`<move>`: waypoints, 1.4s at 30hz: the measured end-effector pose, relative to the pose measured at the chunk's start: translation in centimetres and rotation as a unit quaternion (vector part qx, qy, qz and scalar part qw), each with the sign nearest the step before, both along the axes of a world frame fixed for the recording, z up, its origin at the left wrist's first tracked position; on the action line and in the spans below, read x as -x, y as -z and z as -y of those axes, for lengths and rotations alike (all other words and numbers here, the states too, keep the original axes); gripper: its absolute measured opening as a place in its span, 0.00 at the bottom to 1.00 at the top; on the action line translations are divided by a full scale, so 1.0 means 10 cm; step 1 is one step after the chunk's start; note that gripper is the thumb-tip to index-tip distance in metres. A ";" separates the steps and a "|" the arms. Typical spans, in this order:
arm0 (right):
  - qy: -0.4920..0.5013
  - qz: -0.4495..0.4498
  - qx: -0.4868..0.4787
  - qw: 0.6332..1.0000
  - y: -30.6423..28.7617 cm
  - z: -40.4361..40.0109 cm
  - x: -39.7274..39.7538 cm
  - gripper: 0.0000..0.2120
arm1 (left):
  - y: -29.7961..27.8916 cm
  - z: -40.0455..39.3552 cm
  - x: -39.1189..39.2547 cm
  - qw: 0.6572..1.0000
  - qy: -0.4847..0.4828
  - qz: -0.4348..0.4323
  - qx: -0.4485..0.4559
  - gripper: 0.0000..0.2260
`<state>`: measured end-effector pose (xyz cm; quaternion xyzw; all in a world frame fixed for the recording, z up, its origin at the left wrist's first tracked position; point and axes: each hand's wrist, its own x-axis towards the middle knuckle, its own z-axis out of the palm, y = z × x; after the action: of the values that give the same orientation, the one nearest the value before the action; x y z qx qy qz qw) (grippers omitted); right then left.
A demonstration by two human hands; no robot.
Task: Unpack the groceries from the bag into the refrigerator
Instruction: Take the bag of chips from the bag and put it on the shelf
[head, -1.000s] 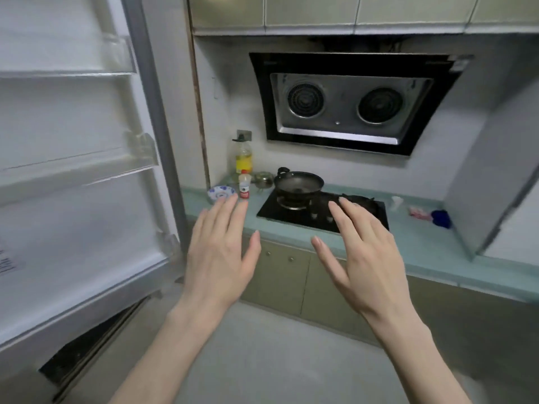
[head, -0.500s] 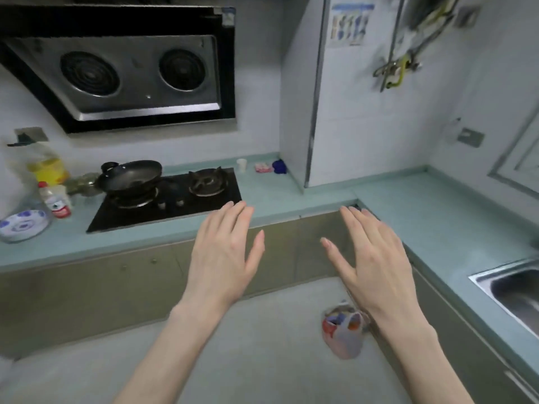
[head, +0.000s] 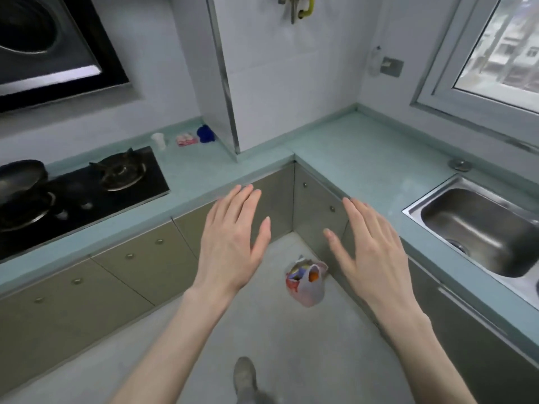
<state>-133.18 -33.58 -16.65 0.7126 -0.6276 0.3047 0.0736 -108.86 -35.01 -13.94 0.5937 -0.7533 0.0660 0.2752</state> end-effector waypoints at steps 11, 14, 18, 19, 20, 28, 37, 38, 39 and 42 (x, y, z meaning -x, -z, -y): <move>0.077 0.015 -0.037 0.996 0.50 0.86 -0.32 0.27 | 0.67 1.36 -0.20 0.991 0.102 0.033 -0.079 0.23; 0.093 0.003 -0.062 0.994 0.64 1.11 -0.46 0.27 | 0.85 1.73 -0.29 0.986 0.132 0.033 -0.095 0.22; 0.107 -0.004 -0.083 0.991 0.89 1.40 -0.57 0.28 | 1.21 2.14 -0.33 0.980 0.164 0.013 -0.108 0.22; 0.113 -0.003 -0.089 0.990 0.96 1.46 -0.58 0.28 | 1.31 2.21 -0.33 0.979 0.167 0.006 -0.115 0.22; 0.120 0.000 -0.093 0.988 1.04 1.52 -0.58 0.27 | 1.41 2.28 -0.32 0.978 0.167 -0.002 -0.122 0.22; 0.143 0.026 -0.158 0.977 1.96 1.93 -0.45 0.27 | 2.39 2.71 -0.11 0.967 0.179 -0.026 -0.179 0.20; 0.148 0.031 -0.196 0.969 3.42 2.34 -0.21 0.27 | 3.90 2.93 0.18 0.954 0.187 -0.011 -0.235 0.20; 0.148 0.029 -0.199 0.968 3.62 2.37 -0.20 0.27 | 4.11 2.94 0.20 0.951 0.189 -0.008 -0.243 0.20; 0.147 0.027 -0.202 0.968 3.83 2.40 -0.18 0.27 | 4.34 2.95 0.21 0.949 0.191 -0.007 -0.251 0.20; 0.146 0.026 -0.216 0.965 4.48 2.47 -0.15 0.27 | 5.07 2.99 0.24 0.942 0.195 -0.009 -0.274 0.21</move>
<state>-131.69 -58.32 -61.49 0.6044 -0.7772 0.1664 -0.0544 -111.31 -64.92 -64.62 0.4883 -0.8407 -0.2030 0.1166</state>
